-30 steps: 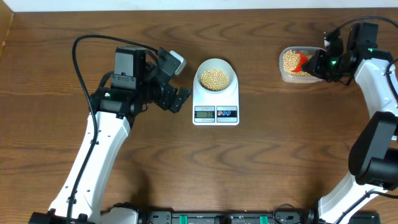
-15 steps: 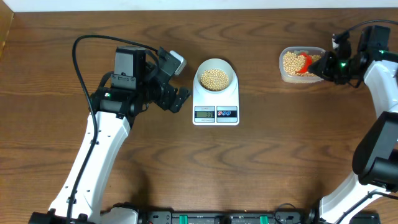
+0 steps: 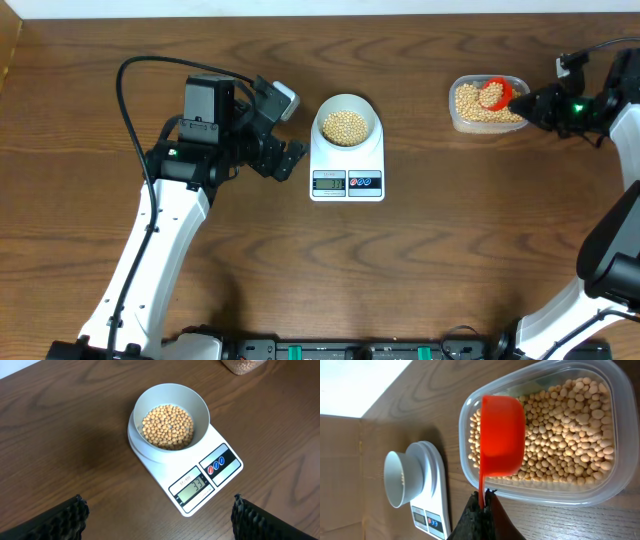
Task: Scoop item into bowl and weigh 50g on scale
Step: 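Drag the red scoop through the soybeans and lift it filled, then carry the filled red scoop with the right gripper over the bowl, then tilt the red scoop gradually to trickle soybeans into the bowl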
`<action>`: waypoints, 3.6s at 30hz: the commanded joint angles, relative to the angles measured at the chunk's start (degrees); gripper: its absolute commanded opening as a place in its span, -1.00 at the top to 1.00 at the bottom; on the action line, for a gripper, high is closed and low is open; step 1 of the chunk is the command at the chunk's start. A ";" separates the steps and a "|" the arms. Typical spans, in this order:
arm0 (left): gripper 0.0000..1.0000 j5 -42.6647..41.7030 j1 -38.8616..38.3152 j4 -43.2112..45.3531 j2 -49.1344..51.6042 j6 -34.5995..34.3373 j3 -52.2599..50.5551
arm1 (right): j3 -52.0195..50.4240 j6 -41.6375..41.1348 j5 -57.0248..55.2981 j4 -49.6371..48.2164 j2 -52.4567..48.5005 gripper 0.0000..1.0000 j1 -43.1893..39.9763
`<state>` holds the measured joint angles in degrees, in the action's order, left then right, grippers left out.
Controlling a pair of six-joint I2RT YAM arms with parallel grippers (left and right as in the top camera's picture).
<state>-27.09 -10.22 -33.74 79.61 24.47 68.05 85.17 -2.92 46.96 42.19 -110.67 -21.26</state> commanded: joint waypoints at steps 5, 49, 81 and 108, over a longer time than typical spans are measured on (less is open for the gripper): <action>-0.87 -0.76 0.13 -0.13 -0.09 1.03 -0.24 | -0.17 1.31 9.07 -1.36 -0.55 0.98 -1.38; -0.87 -0.76 0.13 -0.15 -0.09 1.03 -0.24 | -0.15 -7.76 18.56 -21.94 -0.55 0.98 25.83; -0.87 -0.76 0.13 -0.15 -0.09 1.01 -0.24 | -0.15 6.16 0.96 -12.52 -0.55 0.98 32.04; -0.88 -0.76 0.13 -0.13 -0.09 1.03 -0.24 | -0.15 16.96 -11.08 -12.39 -0.55 0.98 36.92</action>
<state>-27.11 -10.22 -33.85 79.61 24.47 68.05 85.03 11.75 35.97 29.78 -110.87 14.96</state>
